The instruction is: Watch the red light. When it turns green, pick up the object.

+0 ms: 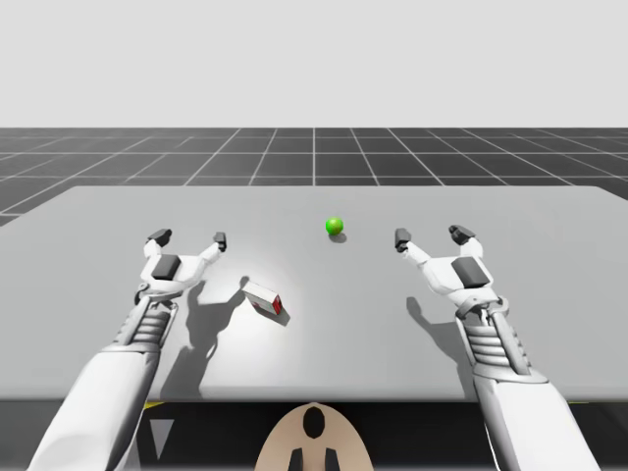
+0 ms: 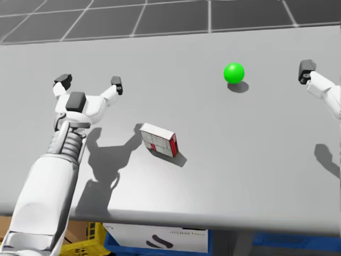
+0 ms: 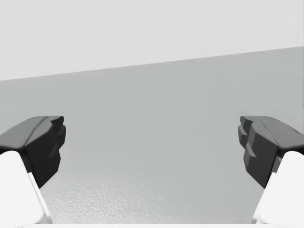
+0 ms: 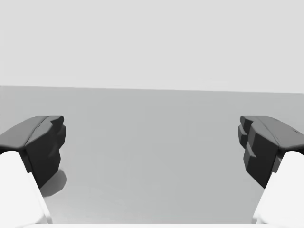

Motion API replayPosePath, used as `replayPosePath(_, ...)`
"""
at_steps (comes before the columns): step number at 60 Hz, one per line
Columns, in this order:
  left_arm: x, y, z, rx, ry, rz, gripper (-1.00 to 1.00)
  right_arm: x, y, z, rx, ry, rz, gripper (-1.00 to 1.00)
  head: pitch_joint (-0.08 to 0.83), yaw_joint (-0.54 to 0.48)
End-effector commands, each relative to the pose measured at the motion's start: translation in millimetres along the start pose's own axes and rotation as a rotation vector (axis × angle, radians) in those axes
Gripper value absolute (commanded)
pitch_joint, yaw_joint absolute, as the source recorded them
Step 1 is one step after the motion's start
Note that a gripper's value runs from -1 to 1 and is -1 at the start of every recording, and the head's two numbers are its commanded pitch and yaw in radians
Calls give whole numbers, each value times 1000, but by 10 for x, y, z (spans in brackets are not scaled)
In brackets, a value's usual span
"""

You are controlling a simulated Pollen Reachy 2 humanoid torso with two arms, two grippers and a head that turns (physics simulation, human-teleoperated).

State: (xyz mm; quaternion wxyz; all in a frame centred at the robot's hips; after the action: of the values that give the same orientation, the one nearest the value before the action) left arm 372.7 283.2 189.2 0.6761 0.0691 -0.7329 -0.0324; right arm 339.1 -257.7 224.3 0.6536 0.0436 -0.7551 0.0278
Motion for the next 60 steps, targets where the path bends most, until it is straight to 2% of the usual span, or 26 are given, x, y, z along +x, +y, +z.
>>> replayPosePath(1, -1, -12, -5, -2, 0, -3, -1000, -23, 15, -3, 8, 11, -3, -1000, 703, 220)
replayPosePath(10, 69, -31, 47, -25, -4, 21, -1000, -46, 48, -4, 9, 19, -2, -1000, 721, 233)
replayPosePath(14, 152, -44, 110, -59, 16, 82, -1000, -51, 52, -7, 7, 20, -1, -1000, 718, 229)
replayPosePath(16, 231, -63, 182, -79, 36, 145, -1000, -50, 51, -6, 7, 20, 0, -1000, 713, 227)
replayPosePath(19, 335, -122, 306, -77, 43, 155, -1000, -45, 44, -9, 4, 18, -4, -1000, 703, 226)
replayPosePath(20, 355, -141, 330, -55, 36, 128, -1000, -46, 41, -11, 4, 18, -4, -1000, 702, 226)
replayPosePath(22, 425, -181, 438, -83, 53, 115, -1000, -53, 42, -15, 3, 19, -3, -1000, 697, 227)
replayPosePath(29, 575, -279, 759, -191, 108, 110, -1000, -88, 45, -31, 4, 28, 0, -1000, 692, 230)
replayPosePath(35, 597, -339, 1004, -274, 168, 111, -1000, -93, 39, -38, 3, 29, 0, -1000, 692, 229)
replayPosePath(39, 552, -375, 1159, -328, 202, 117, -1000, -97, 35, -43, 2, 31, 0, -1000, 694, 226)
replayPosePath(43, 472, -412, 1297, -365, 224, 107, -1000, -104, 34, -45, 2, 33, 2, -1000, 697, 225)
replayPosePath(50, 233, -523, 1485, -432, 290, 98, -1000, -114, 37, -50, 3, 35, 4, -1000, 698, 226)
replayPosePath(60, -34, -734, 1563, -518, 342, 95, -1000, -125, 50, -49, 4, 38, 7, -1000, 698, 227)
